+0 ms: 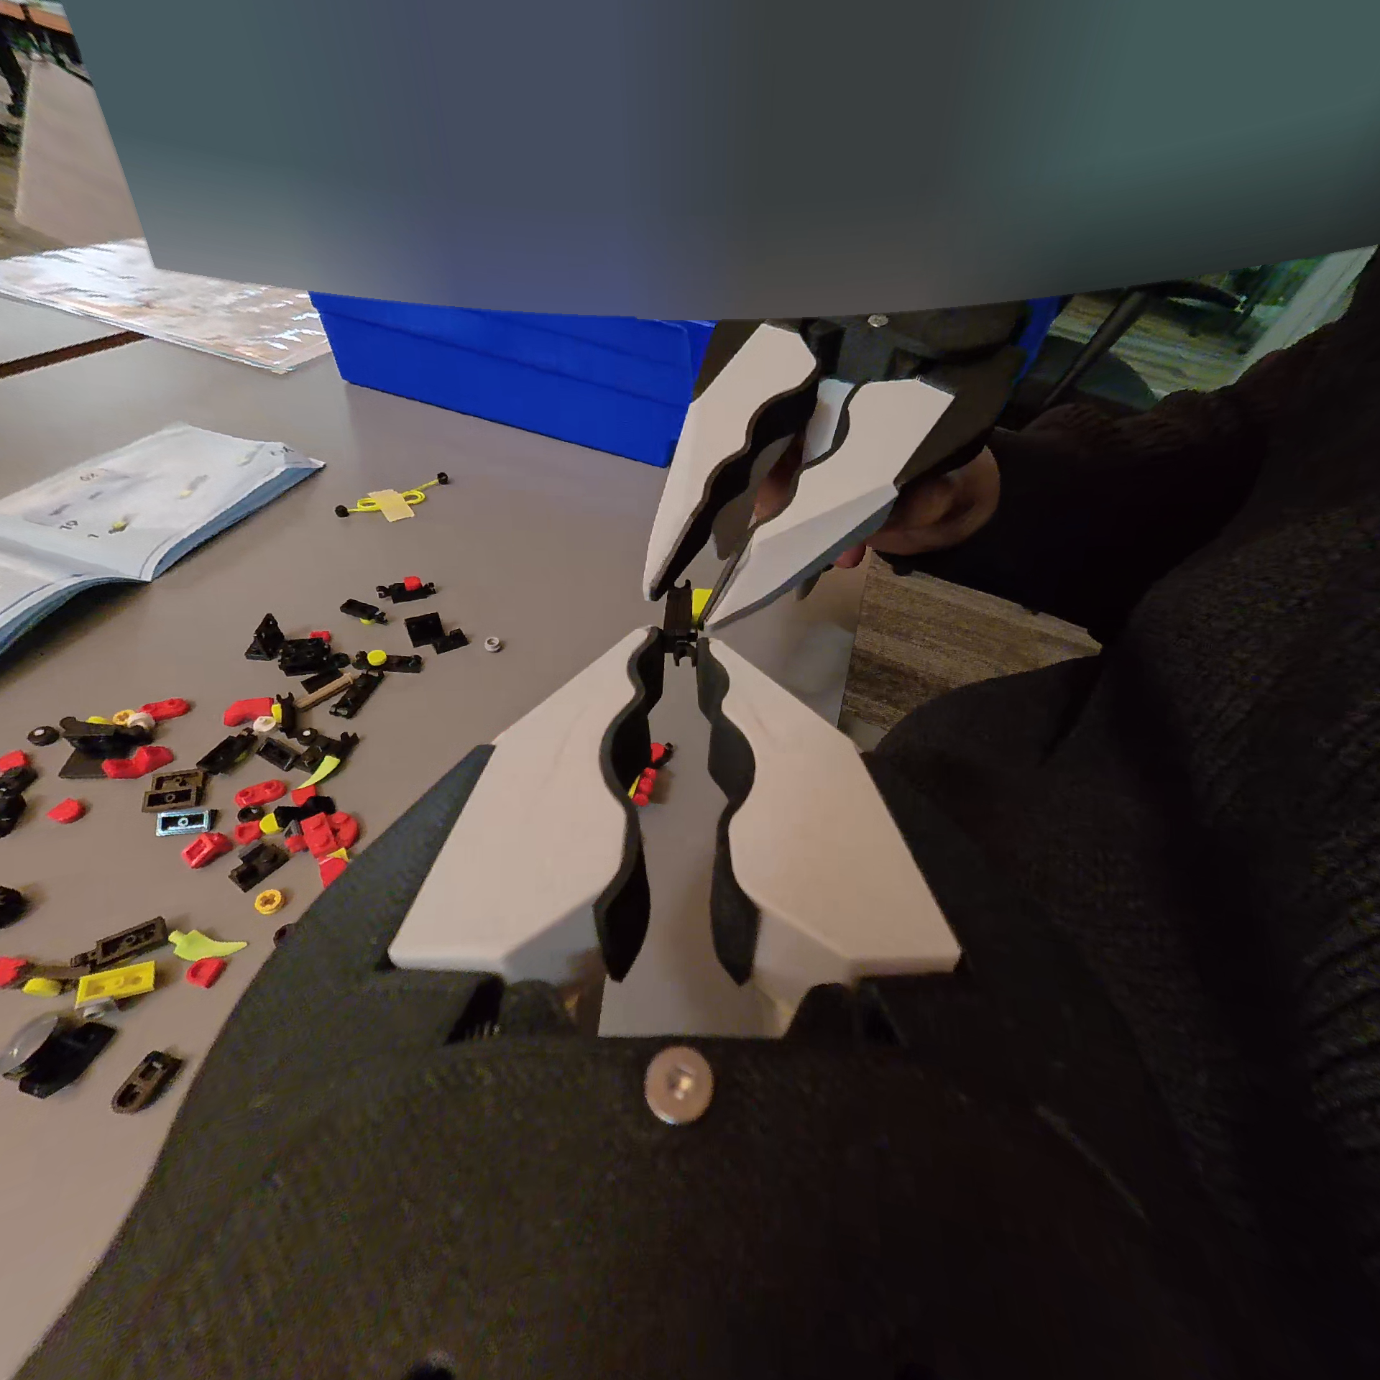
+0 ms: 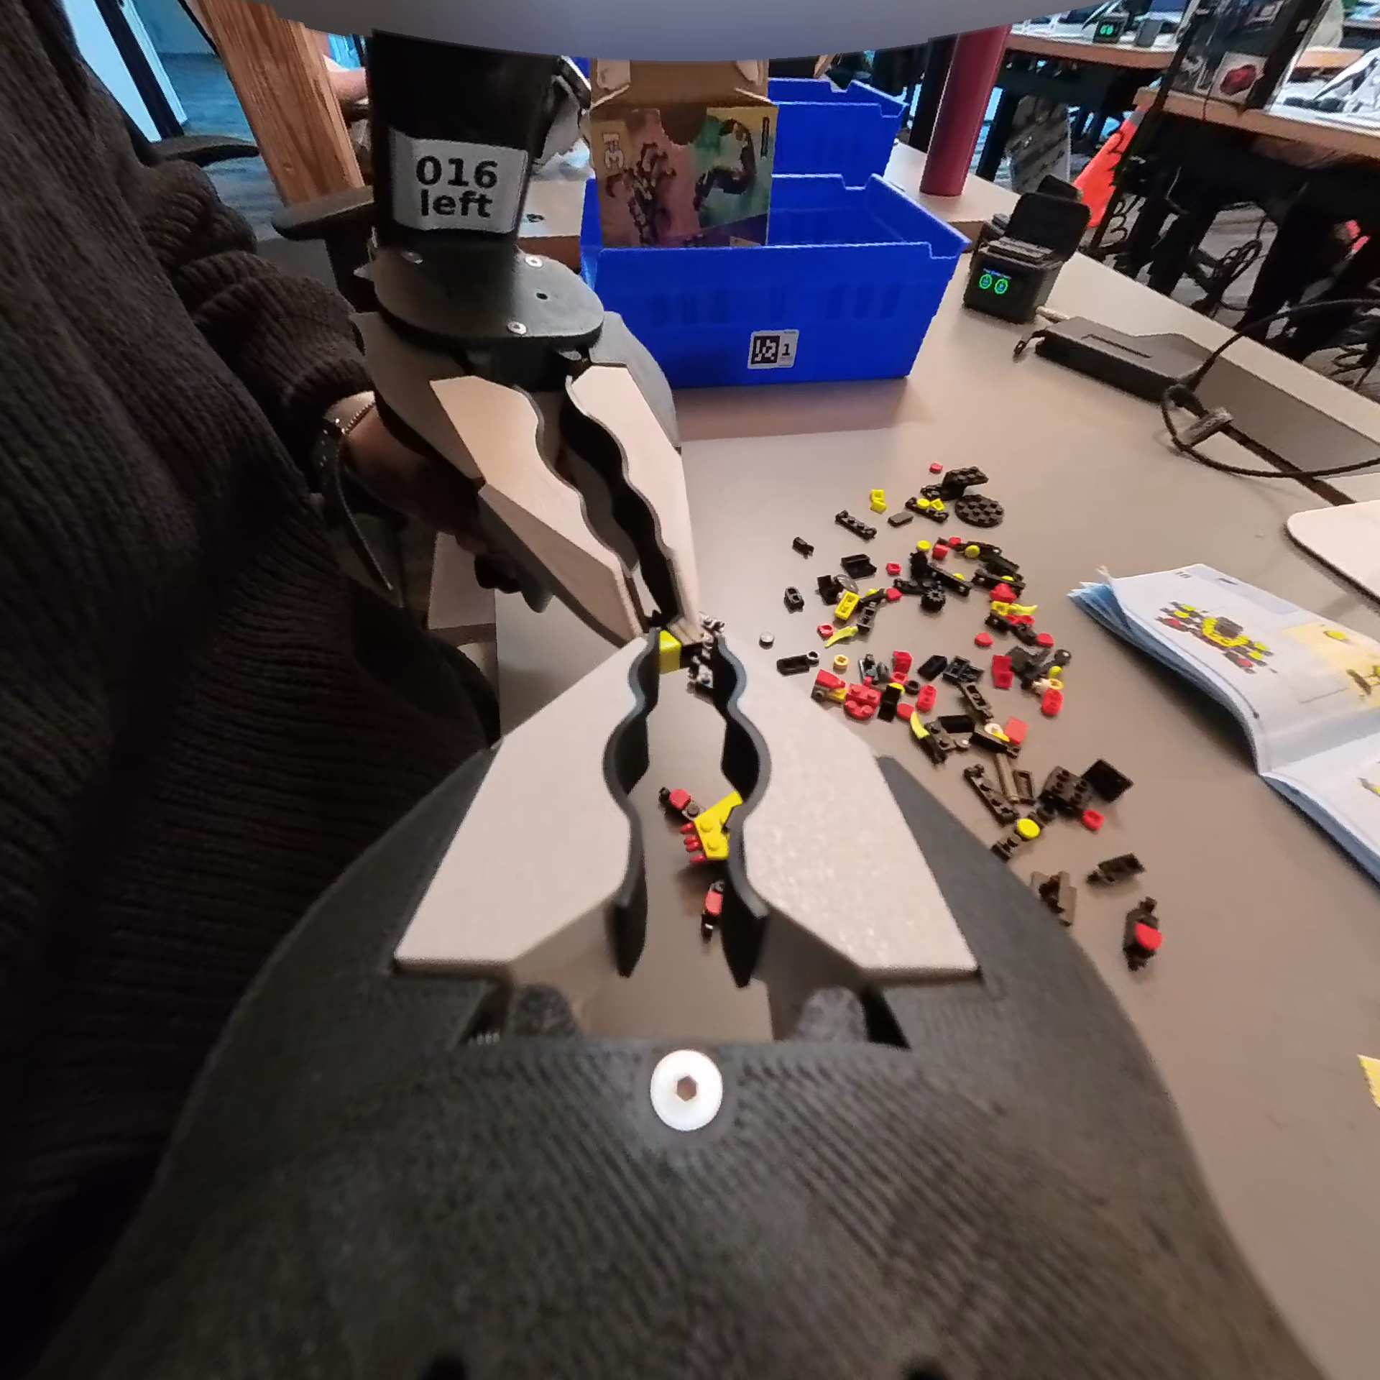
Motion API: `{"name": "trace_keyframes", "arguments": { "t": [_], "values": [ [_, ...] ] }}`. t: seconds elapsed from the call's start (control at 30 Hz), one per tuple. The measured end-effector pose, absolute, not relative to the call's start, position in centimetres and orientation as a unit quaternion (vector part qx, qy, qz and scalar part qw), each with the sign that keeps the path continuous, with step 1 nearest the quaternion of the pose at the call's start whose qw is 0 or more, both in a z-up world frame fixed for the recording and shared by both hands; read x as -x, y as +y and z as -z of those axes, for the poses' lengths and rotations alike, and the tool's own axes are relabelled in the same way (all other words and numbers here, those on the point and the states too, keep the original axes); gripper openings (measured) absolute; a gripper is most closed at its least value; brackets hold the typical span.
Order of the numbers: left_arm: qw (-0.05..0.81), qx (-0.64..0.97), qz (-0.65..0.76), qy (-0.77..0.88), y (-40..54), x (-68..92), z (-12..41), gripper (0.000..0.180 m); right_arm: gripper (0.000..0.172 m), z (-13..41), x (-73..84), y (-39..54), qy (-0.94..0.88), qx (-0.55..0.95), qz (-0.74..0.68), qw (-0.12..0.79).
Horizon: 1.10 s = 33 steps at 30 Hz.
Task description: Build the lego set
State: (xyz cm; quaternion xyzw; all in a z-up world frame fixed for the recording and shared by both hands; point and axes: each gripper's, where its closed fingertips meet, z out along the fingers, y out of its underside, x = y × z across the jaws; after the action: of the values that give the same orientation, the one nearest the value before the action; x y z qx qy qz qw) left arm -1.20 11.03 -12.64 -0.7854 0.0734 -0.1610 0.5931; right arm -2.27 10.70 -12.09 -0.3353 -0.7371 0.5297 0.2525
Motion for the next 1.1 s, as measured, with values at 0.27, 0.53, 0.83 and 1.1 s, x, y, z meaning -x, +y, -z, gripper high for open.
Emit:
{"name": "trace_keyframes", "arguments": {
  "t": [0.27,0.53,0.83,1.1],
  "values": [
    [0.598,0.784,0.153,0.066,11.1,1.2,12.6,0.005,0.012,12.1,2.3,10.8,-0.741,0.334,-0.519,0.265],
    [0.600,0.784,0.143,0.071,11.1,1.3,12.6,0.005,0.012,12.1,2.4,10.8,-0.743,0.333,-0.512,0.273],
    [0.600,0.784,0.146,0.069,11.1,1.3,12.6,0.005,0.012,12.1,2.5,10.8,-0.746,0.332,-0.505,0.280],
    [0.628,0.758,0.170,0.042,11.1,2.9,11.5,0.005,0.036,10.6,3.5,11.4,-0.710,0.331,-0.520,0.341]
  ]
}}
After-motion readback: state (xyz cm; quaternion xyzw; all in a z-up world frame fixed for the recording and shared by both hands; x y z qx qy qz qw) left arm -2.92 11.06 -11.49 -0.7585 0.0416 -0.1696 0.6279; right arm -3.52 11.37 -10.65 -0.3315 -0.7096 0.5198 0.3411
